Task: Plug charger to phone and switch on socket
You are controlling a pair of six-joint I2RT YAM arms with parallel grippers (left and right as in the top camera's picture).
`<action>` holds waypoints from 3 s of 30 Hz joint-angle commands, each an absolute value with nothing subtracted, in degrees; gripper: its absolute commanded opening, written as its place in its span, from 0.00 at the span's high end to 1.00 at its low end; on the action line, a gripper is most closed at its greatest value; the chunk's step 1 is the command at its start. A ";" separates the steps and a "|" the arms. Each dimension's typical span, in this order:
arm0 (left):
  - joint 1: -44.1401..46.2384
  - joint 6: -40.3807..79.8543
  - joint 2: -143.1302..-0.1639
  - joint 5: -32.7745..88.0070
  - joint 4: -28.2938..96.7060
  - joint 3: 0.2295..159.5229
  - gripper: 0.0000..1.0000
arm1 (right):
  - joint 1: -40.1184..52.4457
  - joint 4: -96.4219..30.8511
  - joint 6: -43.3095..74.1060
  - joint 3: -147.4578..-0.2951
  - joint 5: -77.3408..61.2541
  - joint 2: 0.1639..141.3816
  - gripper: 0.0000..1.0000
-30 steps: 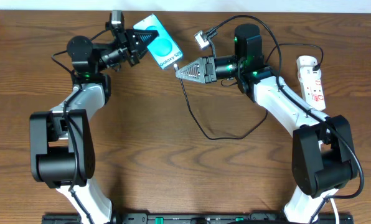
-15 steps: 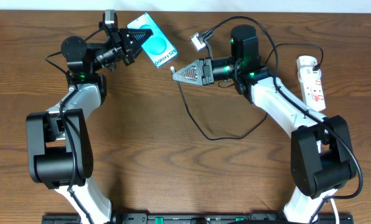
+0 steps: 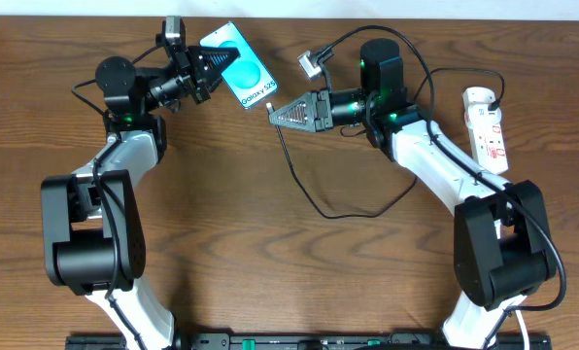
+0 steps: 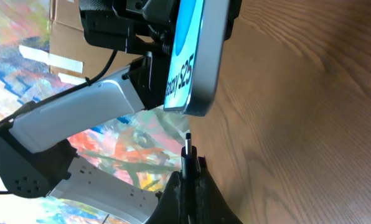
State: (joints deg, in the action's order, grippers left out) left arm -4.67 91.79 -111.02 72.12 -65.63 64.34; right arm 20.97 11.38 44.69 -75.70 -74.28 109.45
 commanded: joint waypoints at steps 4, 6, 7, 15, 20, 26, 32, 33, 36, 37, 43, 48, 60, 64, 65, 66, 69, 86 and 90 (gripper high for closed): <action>-4.43 90.45 -111.13 72.99 -66.35 64.95 0.93 | 21.50 11.31 45.65 -76.34 -73.84 109.73 0.99; -4.36 90.30 -111.13 72.93 -66.35 64.95 0.93 | 21.52 11.29 45.65 -76.34 -73.84 109.73 0.99; -4.29 90.11 -111.13 72.86 -66.35 64.95 0.93 | 21.54 11.29 45.65 -76.34 -73.84 109.73 0.99; -3.36 89.60 -111.13 72.42 -66.35 64.95 0.93 | 22.72 11.31 45.87 -76.34 -73.60 109.73 0.99; -3.25 89.62 -111.13 72.42 -66.35 64.95 0.92 | 22.52 11.31 45.84 -76.34 -73.84 109.73 0.99; -3.42 89.60 -111.13 72.49 -66.32 64.95 0.93 | 22.31 11.40 45.82 -76.34 -74.39 109.73 0.99; -3.62 89.14 -111.13 72.47 -66.35 64.95 0.93 | 21.06 11.57 45.82 -76.34 -77.60 109.73 0.99; -3.62 88.95 -111.13 72.44 -66.32 64.95 0.93 | 21.08 11.57 45.82 -76.34 -77.82 109.73 0.99; -3.62 88.97 -111.13 72.44 -66.32 64.95 0.92 | 21.34 11.60 45.76 -76.34 -77.95 109.73 0.99; -3.62 88.97 -111.13 72.44 -66.32 64.95 0.93 | 21.43 11.60 45.74 -76.34 -77.91 109.73 0.99; -3.62 88.99 -111.13 72.86 -66.32 64.95 0.93 | 21.19 11.60 45.56 -76.34 -77.93 109.73 0.99; -3.62 89.21 -111.13 72.90 -66.32 64.95 0.93 | 21.21 11.57 45.21 -76.34 -77.84 109.73 0.99; -3.62 89.21 -111.13 73.52 -66.32 64.95 0.93 | 20.71 11.55 45.17 -76.34 -77.43 109.73 0.99; -3.62 89.23 -111.13 73.52 -66.32 64.95 0.93 | 20.64 11.53 45.17 -76.34 -76.99 109.73 0.99; -3.62 89.23 -111.13 73.52 -66.32 64.95 0.93 | 20.58 11.55 45.17 -76.34 -76.99 109.73 0.99; -3.62 89.23 -111.13 73.52 -66.32 64.95 0.93 | 20.53 11.55 45.17 -76.34 -76.99 109.73 0.99; -3.62 89.23 -111.13 73.52 -66.32 64.95 0.93 | 20.38 11.55 45.17 -76.34 -76.99 109.73 0.99; -3.62 91.37 -111.13 72.82 -66.30 64.95 0.93 | 20.34 11.51 45.15 -76.34 -76.79 109.73 0.98; -3.62 91.37 -111.13 72.79 -66.30 64.95 0.92 | 20.34 11.51 45.12 -76.34 -76.62 109.73 0.99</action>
State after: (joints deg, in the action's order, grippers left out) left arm -3.31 90.65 -111.02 73.14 -65.65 64.34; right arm 20.58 11.44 45.01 -75.70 -76.44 109.45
